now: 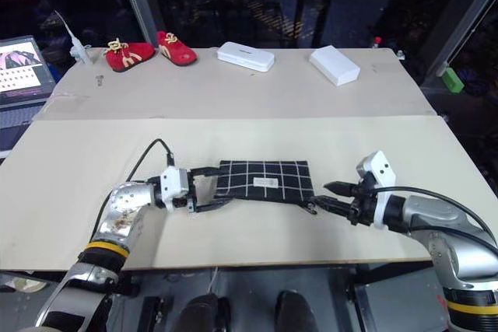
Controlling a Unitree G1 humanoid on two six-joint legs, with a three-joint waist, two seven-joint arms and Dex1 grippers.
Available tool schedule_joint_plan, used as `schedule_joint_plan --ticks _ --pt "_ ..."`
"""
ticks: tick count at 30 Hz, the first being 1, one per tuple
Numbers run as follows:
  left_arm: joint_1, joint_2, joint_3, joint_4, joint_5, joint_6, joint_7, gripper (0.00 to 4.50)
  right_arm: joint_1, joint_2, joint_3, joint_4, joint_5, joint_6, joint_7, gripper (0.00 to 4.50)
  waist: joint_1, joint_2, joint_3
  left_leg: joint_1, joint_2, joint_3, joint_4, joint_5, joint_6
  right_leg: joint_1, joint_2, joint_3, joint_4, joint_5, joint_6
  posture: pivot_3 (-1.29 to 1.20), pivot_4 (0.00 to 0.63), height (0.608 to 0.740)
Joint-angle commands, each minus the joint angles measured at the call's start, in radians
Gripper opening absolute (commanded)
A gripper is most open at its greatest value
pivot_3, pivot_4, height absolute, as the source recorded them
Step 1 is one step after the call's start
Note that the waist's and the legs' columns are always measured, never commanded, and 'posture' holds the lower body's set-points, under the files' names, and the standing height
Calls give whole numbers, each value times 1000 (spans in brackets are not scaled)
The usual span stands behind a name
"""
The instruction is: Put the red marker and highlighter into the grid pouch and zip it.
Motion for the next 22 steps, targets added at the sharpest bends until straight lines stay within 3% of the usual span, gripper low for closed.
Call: schedule_joint_plan --ticks 1,4,8,14,22 --pt "41 51 77 -243 -179 353 118 3961 -52 -20 -41 60 -5 -54 13 2878 -1 0 0 0 0 0 0 0 0 0 0 0 0 0 0 0 150 740" --pt "95 104 169 -355 -268 603 273 3961 -105 -12 -62 152 -5 -97 19 2878 -7 0 0 2 0 -1 0 0 0 2 0 1 0 -1 1 0 150 740" --pt "170 134 325 -400 -306 739 445 3961 -132 5 -85 225 1 -132 9 2878 -12 0 0 4 0 -1 0 0 0 2 1 1 2 -4 7 0 150 740" --pt "312 129 517 -427 -304 738 572 3961 -146 14 -99 347 -24 -187 -4 2878 -15 0 0 3 0 0 -1 0 0 1 0 1 1 0 0 0 150 740" --pt "355 71 557 -453 -301 705 626 3961 -204 36 -61 433 -62 -219 -7 2878 -1 0 0 3 0 1 -1 0 0 2 0 2 -1 1 -1 0 150 740"
